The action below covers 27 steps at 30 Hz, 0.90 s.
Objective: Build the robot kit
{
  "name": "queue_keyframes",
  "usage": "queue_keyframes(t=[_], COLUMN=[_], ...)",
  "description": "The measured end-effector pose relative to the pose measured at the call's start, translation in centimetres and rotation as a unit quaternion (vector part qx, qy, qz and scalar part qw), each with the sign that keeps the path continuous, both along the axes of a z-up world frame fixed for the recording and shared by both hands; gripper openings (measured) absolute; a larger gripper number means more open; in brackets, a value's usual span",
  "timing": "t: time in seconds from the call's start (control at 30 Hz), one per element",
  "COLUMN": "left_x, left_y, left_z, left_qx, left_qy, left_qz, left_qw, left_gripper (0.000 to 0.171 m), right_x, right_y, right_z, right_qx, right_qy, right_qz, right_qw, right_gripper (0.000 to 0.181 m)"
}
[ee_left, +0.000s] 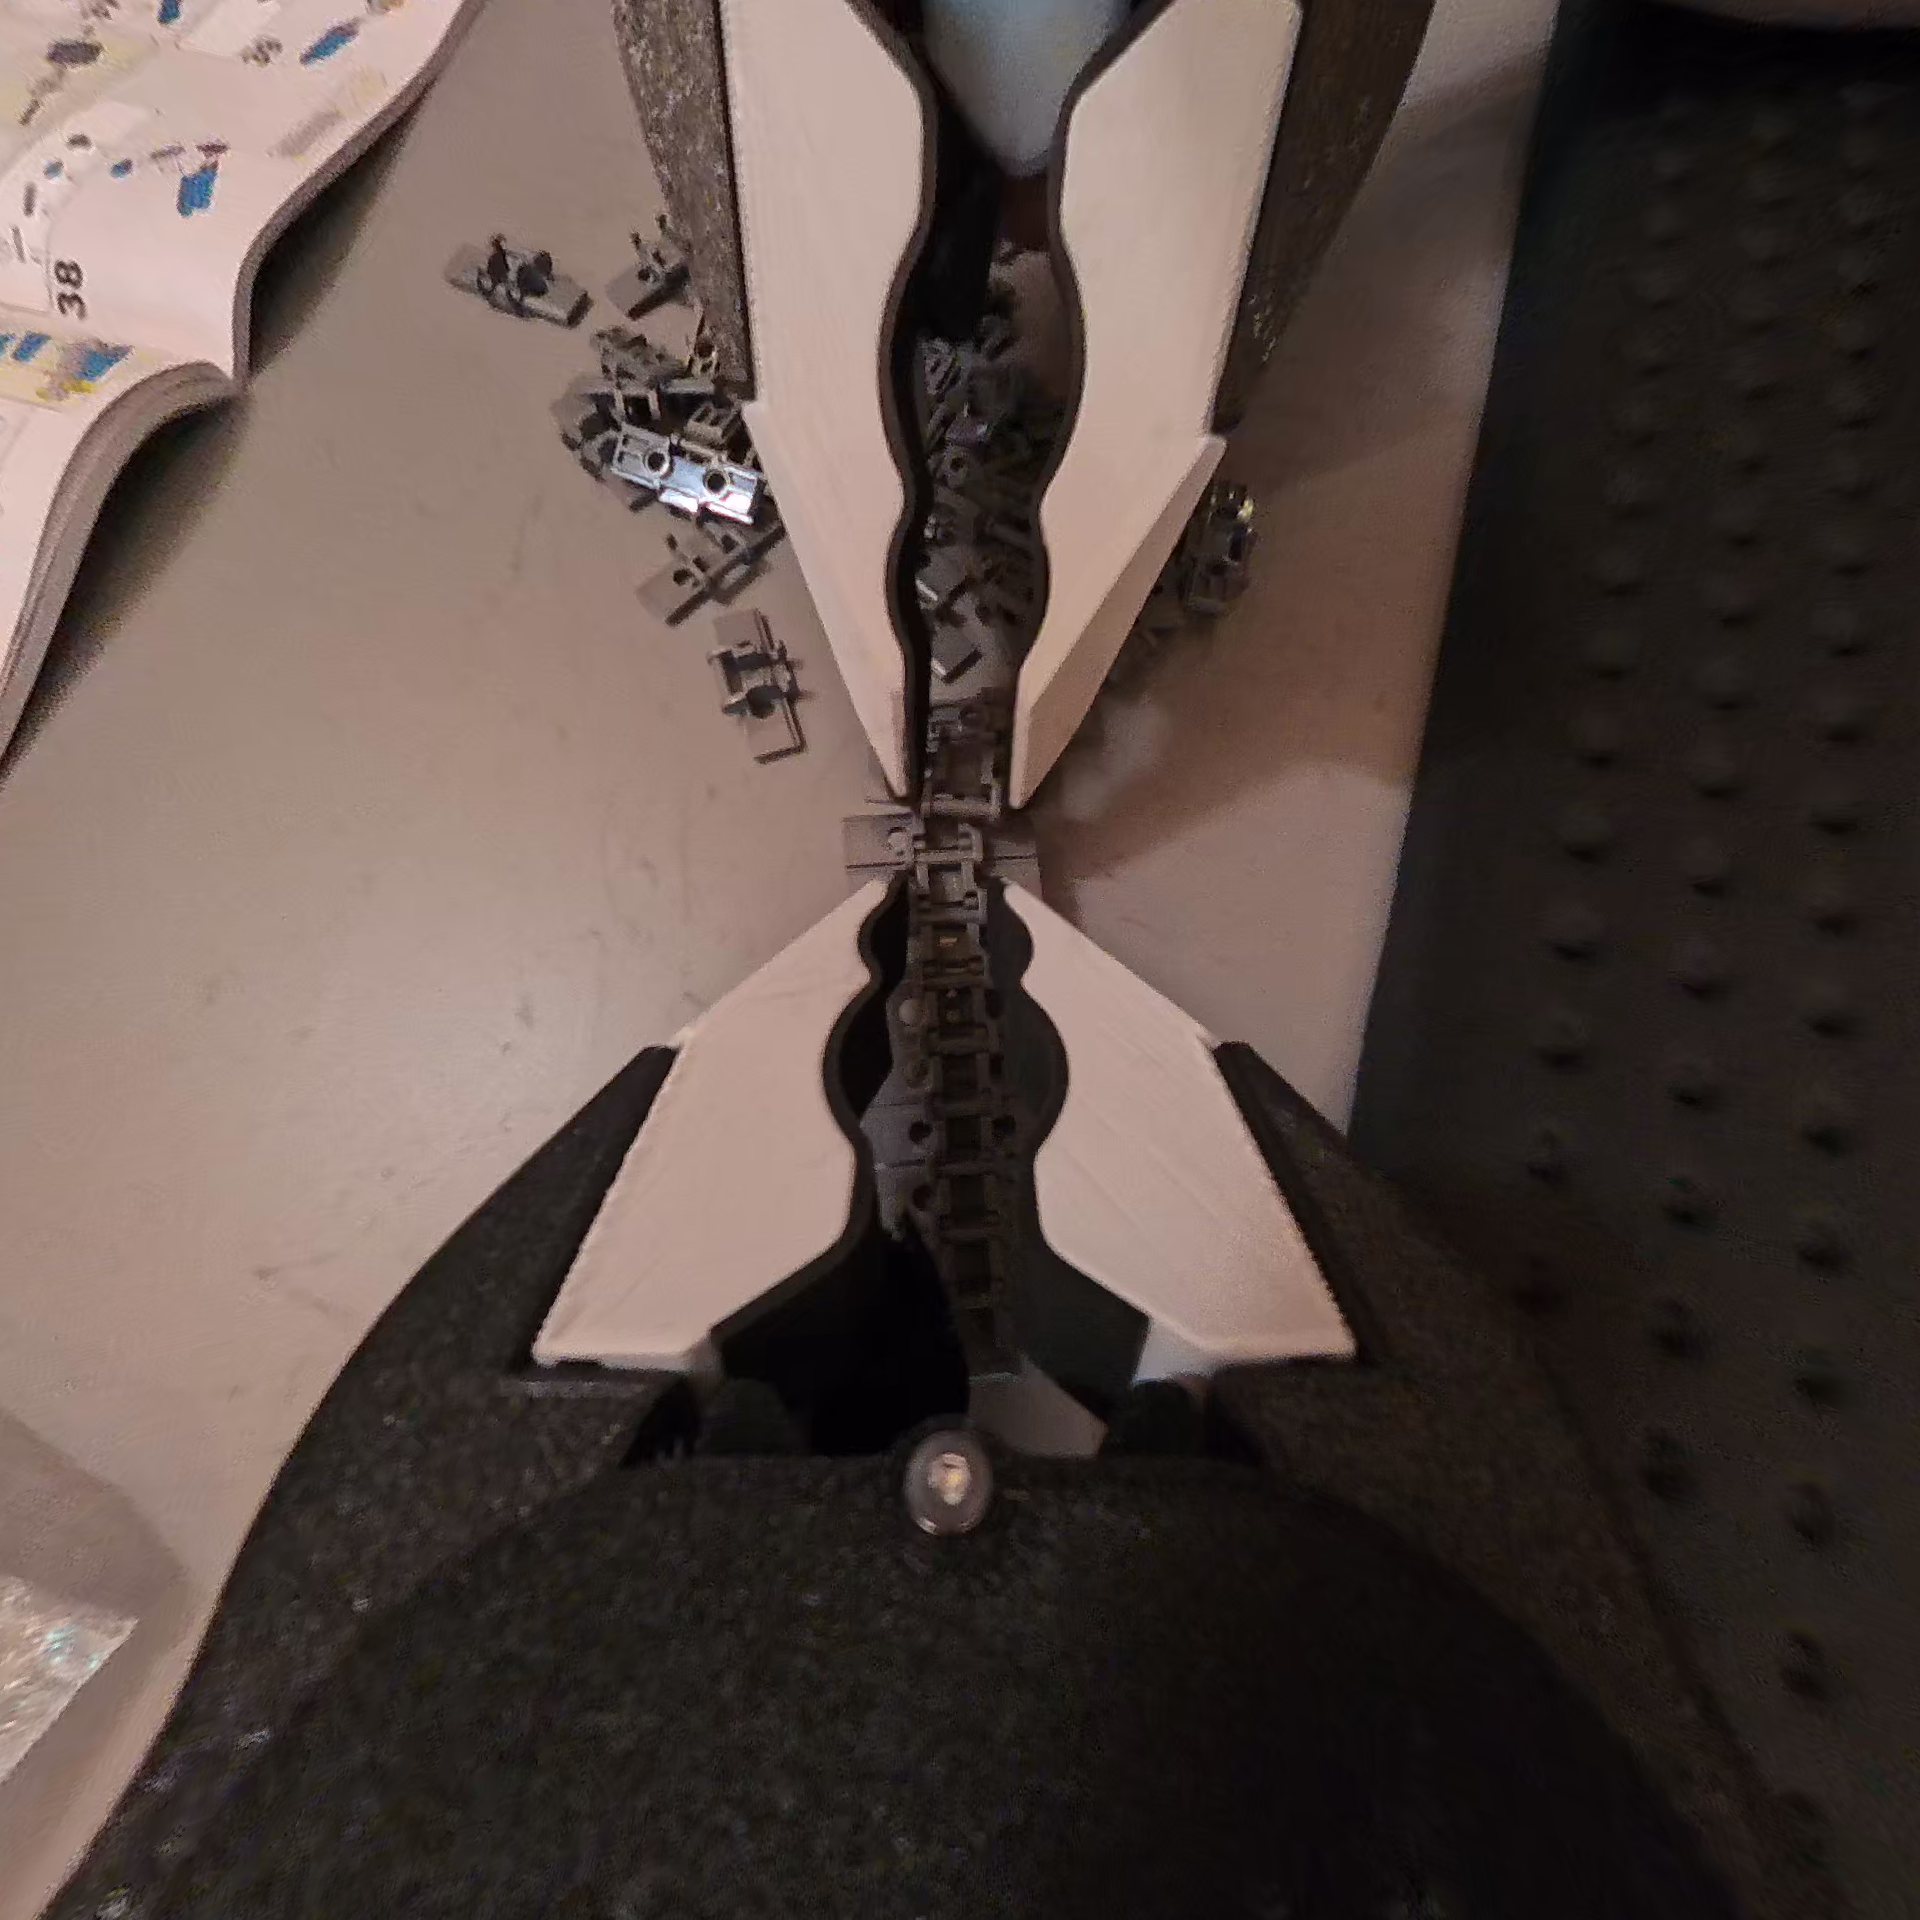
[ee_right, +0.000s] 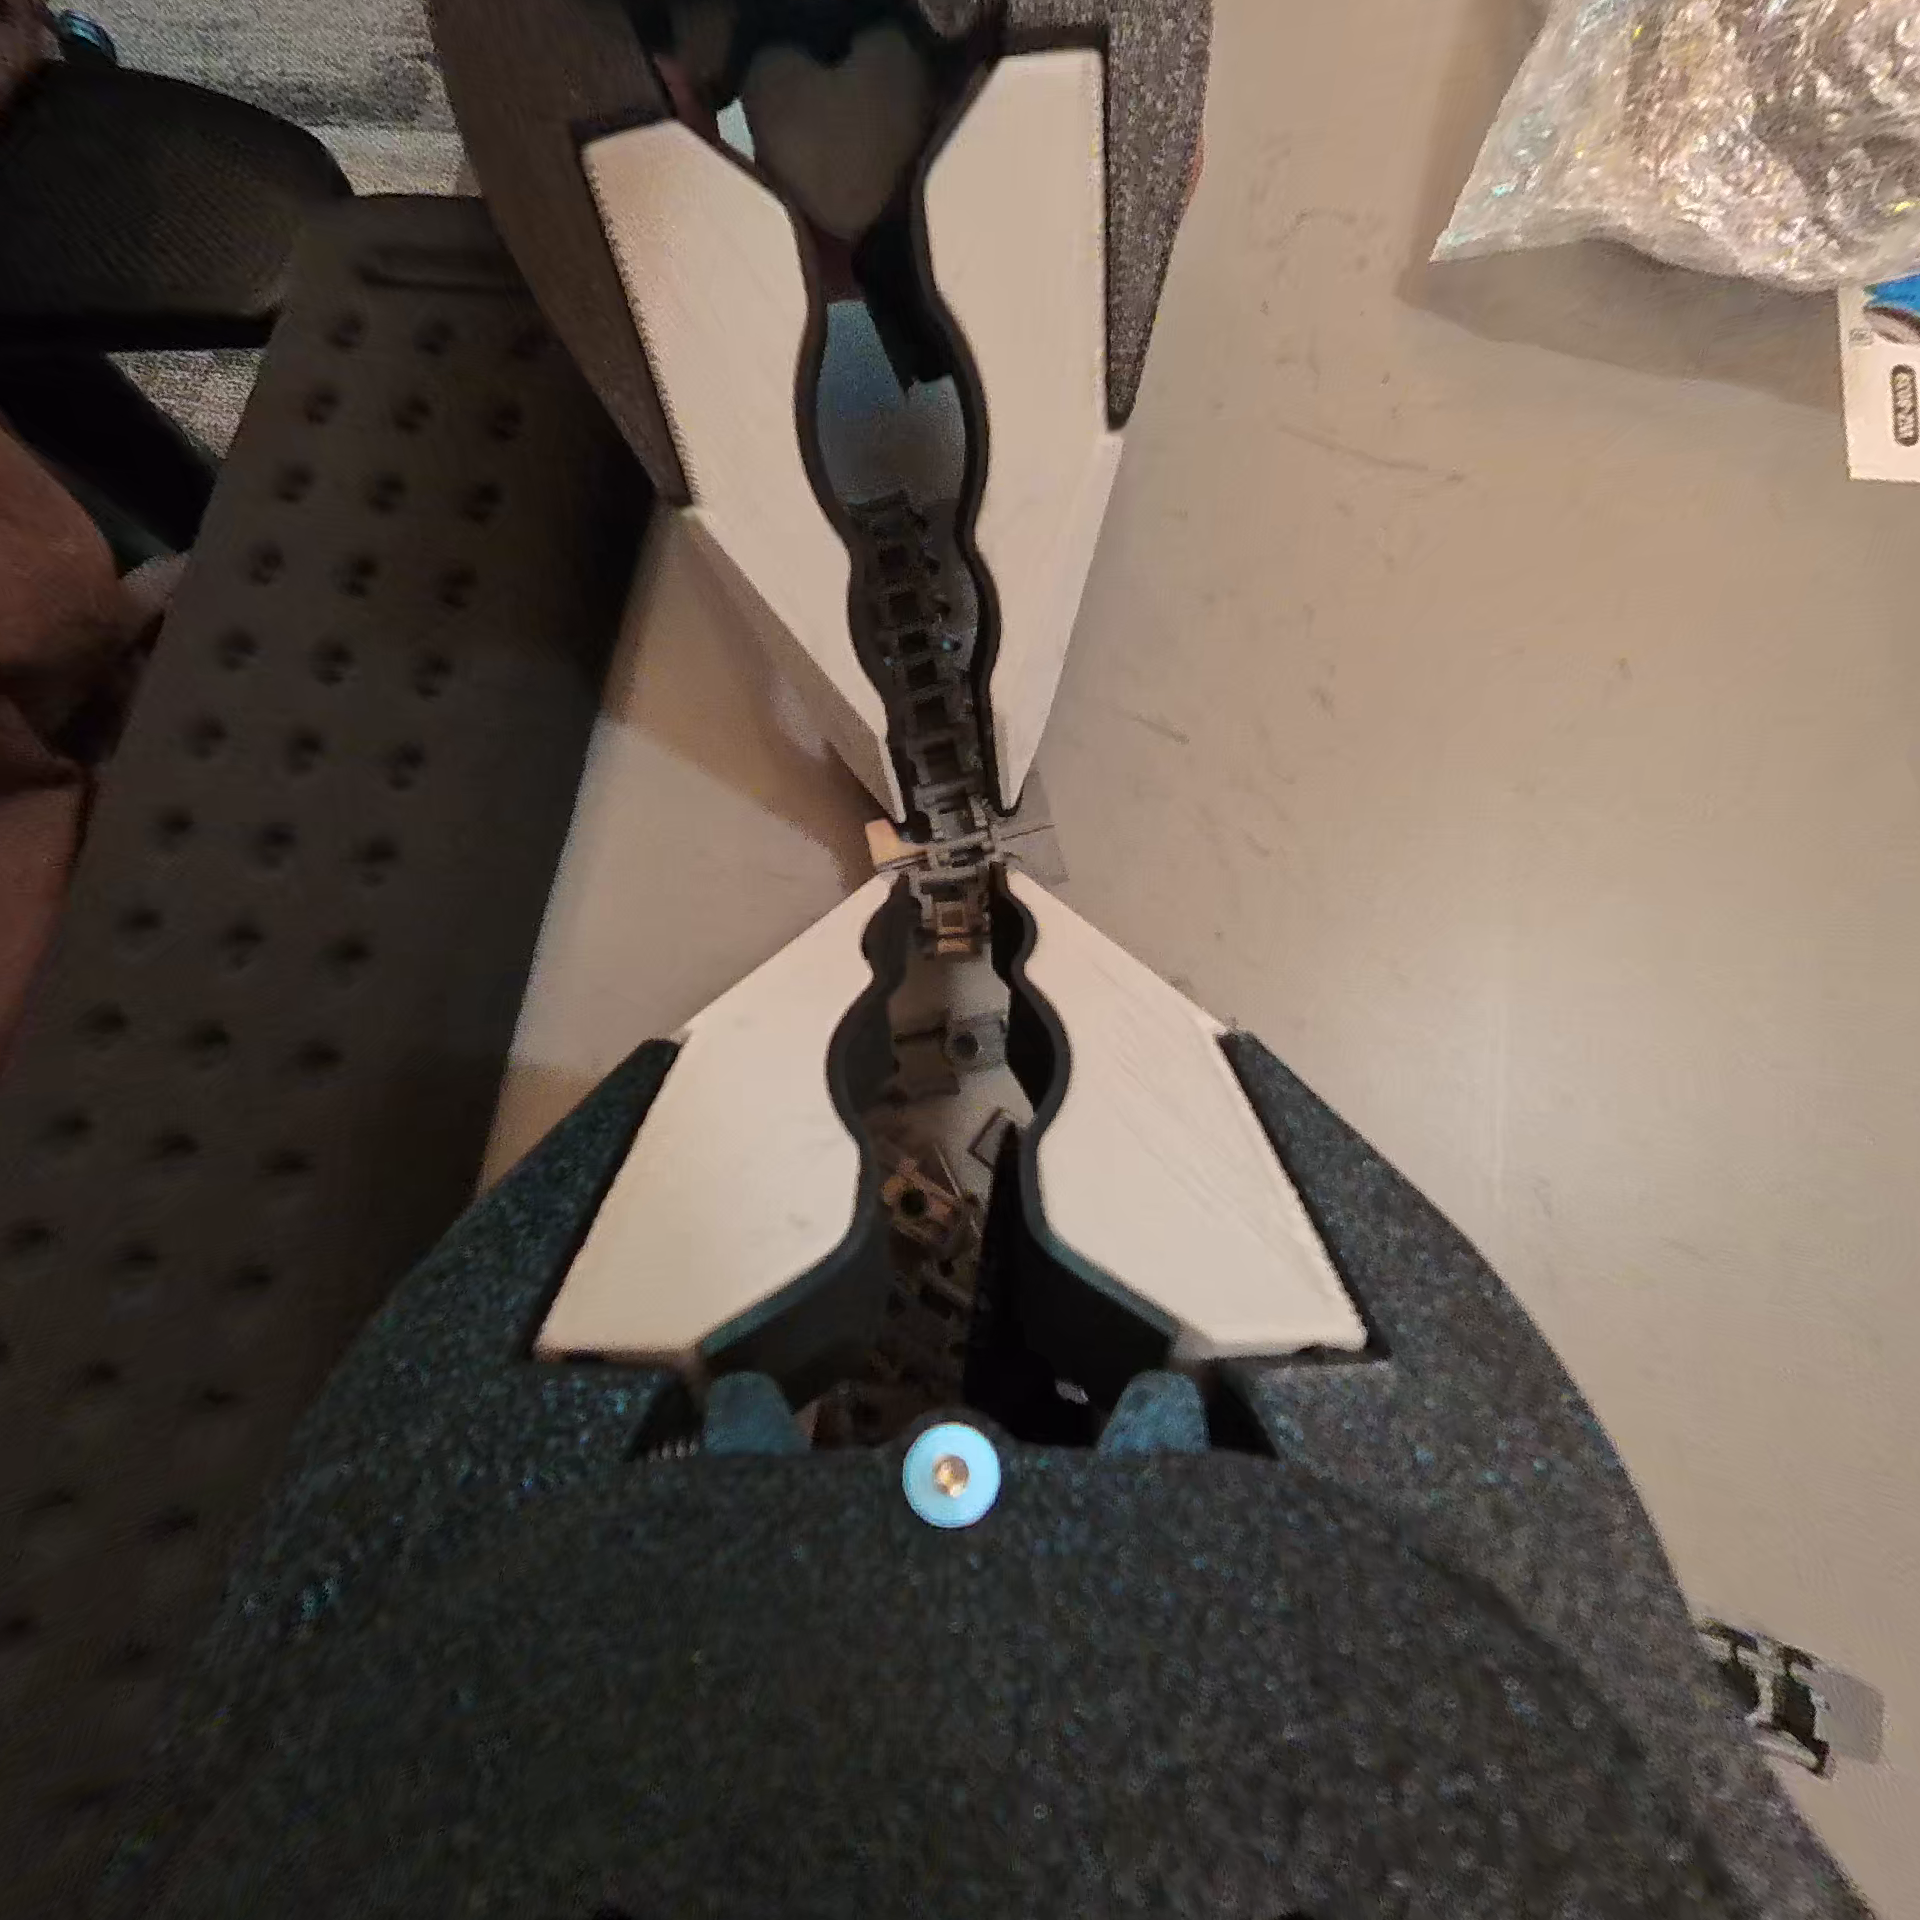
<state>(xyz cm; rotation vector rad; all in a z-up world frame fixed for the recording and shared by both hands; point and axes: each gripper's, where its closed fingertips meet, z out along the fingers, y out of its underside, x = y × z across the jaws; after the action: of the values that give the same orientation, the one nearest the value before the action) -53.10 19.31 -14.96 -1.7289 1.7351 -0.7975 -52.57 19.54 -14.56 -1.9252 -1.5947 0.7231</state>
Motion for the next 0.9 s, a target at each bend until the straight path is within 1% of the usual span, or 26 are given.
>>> queue_keyframes(t=[0.17, 0.3, 0.37, 0.5, 0.63, 0.9], left_x=[-0.6, -1.2, -1.1, -1.2, -1.3, -1.6], left_y=[-0.5, -0.9, -1.1, -1.3, -1.4, -1.1], left_z=[0.7, 0.8, 1.2, 1.1, 1.4, 2.2], left_qx=[0.003, 0.000, -0.006, 0.006, 0.003, -0.012], left_qy=[-0.021, -0.033, -0.047, -0.045, -0.052, -0.078], left_qz=[-0.006, -0.008, -0.008, -0.012, -0.013, 0.000], left_qw=[1.000, 0.999, 0.999, 0.999, 0.999, 0.997], left_gripper=[0.014, 0.014, 0.014, 0.013, 0.013, 0.013], right_x=[-0.5, -0.6, -0.9, -1.1, -1.2, -1.5], right_y=[-0.5, -0.4, -0.6, -0.6, -1.0, -0.7], right_z=[0.8, 1.2, 1.3, 0.9, 1.2, 2.0], right_qx=[-0.001, 0.013, 0.000, 0.000, -0.019, -0.022], right_qy=[0.018, 0.017, 0.020, 0.006, 0.008, 0.016], right_qz=[0.009, 0.008, 0.011, 0.015, 0.024, 0.020], right_qw=[1.000, 1.000, 1.000, 1.000, 1.000, 0.999], right_gripper=[0.014, 0.015, 0.015, 0.015, 0.015, 0.015])
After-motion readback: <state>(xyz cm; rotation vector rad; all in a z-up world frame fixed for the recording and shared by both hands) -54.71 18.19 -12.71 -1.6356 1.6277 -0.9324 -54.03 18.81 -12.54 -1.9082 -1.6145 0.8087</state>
